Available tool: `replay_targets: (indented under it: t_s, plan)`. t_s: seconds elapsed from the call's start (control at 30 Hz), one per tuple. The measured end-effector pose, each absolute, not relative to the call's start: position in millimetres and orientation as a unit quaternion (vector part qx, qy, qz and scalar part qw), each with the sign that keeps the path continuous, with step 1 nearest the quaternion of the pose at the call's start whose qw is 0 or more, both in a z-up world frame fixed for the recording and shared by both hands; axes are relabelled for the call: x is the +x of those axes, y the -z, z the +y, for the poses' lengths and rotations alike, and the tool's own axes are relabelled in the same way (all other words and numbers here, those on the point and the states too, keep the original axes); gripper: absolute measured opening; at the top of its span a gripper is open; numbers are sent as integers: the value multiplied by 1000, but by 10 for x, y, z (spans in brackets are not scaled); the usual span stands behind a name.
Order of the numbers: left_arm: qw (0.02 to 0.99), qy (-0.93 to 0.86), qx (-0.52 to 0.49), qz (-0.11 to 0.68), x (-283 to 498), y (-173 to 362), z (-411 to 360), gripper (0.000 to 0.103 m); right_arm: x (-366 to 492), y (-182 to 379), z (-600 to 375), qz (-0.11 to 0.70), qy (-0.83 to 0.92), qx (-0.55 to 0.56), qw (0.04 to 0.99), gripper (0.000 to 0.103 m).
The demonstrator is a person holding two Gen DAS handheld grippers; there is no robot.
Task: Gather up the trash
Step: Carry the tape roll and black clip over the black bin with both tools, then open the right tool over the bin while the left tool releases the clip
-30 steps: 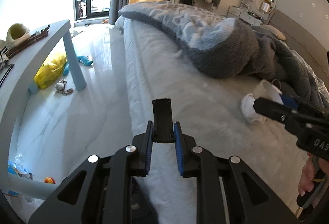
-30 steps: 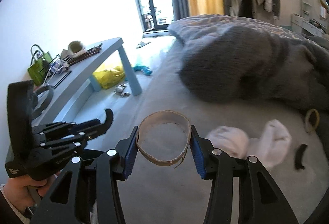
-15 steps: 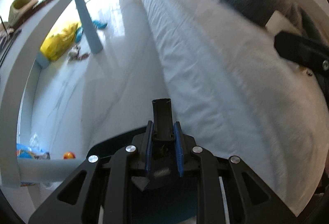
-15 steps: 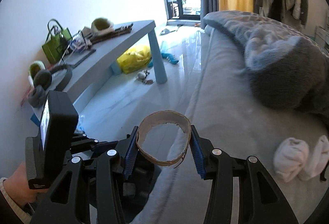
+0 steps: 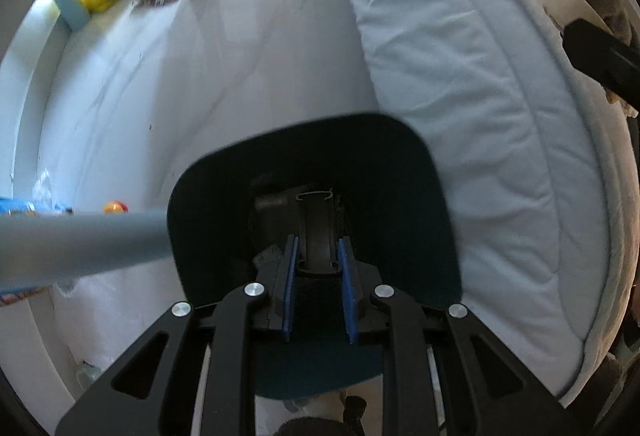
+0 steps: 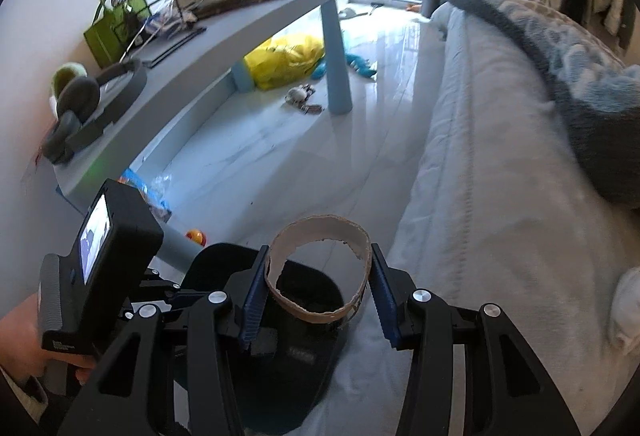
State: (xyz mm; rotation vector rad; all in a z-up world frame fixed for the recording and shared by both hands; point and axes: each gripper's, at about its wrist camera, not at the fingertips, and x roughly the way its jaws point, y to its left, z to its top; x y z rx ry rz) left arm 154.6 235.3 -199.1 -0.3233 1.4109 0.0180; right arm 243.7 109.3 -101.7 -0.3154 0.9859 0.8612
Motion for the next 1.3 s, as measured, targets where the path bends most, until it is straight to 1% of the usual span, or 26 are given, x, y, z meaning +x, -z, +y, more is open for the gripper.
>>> replay_targets:
  t_s: [0.1, 0.17, 0.3, 0.37, 0.53, 0.77, 0.87, 1.0, 1.1, 1.17, 1.3]
  plan:
    - [737, -2, -142, 661, 1486, 2050, 2359, 22, 2392, 1092, 1210, 465, -408, -152, 771, 48]
    - [737, 1, -136, 663, 1458, 2041, 2341, 34, 2366, 1141, 1288, 472, -414, -152, 763, 48]
    - [745, 0, -134, 654, 1376, 1966, 2410, 45, 2330, 1244, 1390, 481, -415, -163, 755, 48]
    - [755, -3, -133, 641, 1333, 1890, 2465, 52, 2311, 1312, 1425, 487, -414, -171, 750, 48]
    - [780, -21, -142, 609, 1277, 1661, 2619, 57, 2299, 1502, 1471, 511, -407, -180, 736, 48]
    - [811, -50, -151, 563, 1249, 1404, 2821, 56, 2205, 1712, 1600, 538, -406, -195, 712, 48]
    - [826, -59, -149, 540, 1221, 1280, 2853, 51, 2139, 1789, 1660, 546, -406, -204, 703, 48]
    - [849, -66, -144, 505, 1215, 1088, 2892, 48, 2057, 1956, 1730, 568, -405, -215, 683, 48]
    - [865, -70, -138, 478, 1203, 944, 2902, 43, 1992, 2061, 1761, 580, -403, -224, 671, 48]
    - [874, -70, -138, 460, 1189, 847, 2911, 36, 1949, 2120, 1780, 584, -401, -231, 666, 48]
    - [898, -71, -127, 416, 1155, 627, 2862, 35, 1899, 2205, 1811, 592, -402, -244, 655, 50]
